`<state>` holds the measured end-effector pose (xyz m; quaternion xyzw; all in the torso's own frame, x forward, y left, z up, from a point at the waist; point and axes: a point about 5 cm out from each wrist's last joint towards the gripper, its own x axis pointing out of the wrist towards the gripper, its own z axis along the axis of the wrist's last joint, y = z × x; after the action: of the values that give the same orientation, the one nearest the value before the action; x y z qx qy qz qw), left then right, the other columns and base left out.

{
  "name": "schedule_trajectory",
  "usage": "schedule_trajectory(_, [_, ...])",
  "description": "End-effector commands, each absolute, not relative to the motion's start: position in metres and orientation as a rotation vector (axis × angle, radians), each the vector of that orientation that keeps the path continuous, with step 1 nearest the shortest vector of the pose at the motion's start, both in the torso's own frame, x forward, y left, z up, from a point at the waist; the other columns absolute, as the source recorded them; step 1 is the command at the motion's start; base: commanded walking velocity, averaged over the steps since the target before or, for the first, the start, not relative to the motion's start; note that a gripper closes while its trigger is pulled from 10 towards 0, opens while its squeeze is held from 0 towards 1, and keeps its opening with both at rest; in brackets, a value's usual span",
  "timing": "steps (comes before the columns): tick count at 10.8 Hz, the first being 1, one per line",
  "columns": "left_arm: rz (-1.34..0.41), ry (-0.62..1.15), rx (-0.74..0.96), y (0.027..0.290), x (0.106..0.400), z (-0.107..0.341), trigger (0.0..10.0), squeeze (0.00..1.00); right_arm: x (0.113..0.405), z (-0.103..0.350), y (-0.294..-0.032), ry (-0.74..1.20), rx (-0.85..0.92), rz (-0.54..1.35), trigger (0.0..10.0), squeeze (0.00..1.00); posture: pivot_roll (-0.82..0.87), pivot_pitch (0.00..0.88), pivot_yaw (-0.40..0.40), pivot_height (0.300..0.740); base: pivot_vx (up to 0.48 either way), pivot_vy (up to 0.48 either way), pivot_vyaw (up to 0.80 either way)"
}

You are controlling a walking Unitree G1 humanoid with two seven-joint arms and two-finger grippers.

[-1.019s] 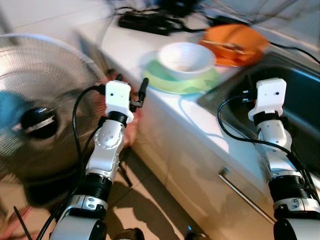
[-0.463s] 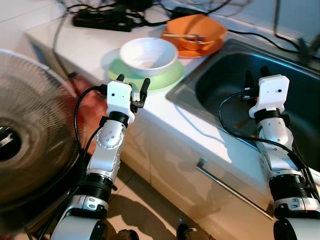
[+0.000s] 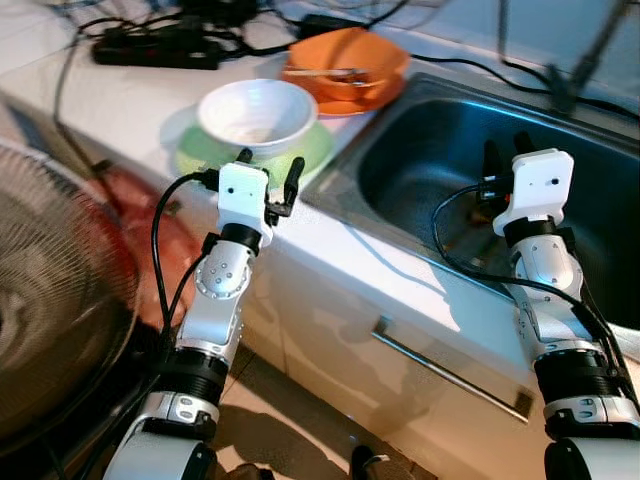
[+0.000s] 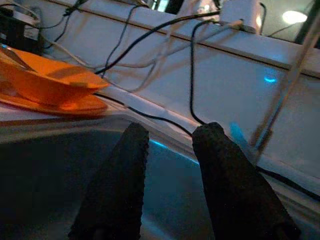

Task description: Kitchen organization

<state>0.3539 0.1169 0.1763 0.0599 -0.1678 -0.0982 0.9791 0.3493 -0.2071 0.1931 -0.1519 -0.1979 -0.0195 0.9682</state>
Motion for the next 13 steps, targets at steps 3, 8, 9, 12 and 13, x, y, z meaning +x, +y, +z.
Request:
schedule_trajectory(3, [-0.217,-0.344,0.123,0.1105,0.3506,0.1758,10.0,0.0,0.3453,0.1847,-0.2073,-0.386,-0.292,-0.028,10.0,0.0,-0.04,0.101,0.027,0.74,0.0,0.0,-0.18])
schedule_trajectory(8, [-0.232,-0.346,0.11,0.1079,0.3493,0.1754,10.0,0.0,0.3454,0.1845,-0.2098,-0.38,-0.291,-0.034,10.0,0.0,-0.04,0.122,0.025,0.74,-0.092,0.0,0.0])
schedule_trajectory(9, [-0.233,-0.347,0.109,0.1078,0.3492,0.1757,10.0,0.0,0.3455,0.1845,-0.21,-0.379,-0.292,-0.034,10.0,0.0,-0.04,0.122,0.025,0.74,-0.465,0.0,0.0])
schedule_trajectory(12, [-0.232,-0.349,0.107,0.1081,0.3493,0.1765,10.0,0.0,0.3457,0.1845,-0.2106,-0.378,-0.293,-0.036,10.0,0.0,-0.04,0.121,0.024,0.74,-0.11,0.0,0.0])
schedule_trajectory(13, [-0.232,-0.35,0.108,0.108,0.3494,0.1767,10.0,0.0,0.3457,0.1841,-0.2106,-0.377,-0.294,-0.036,10.0,0.0,-0.04,0.121,0.024,0.74,0.0,0.0,0.0])
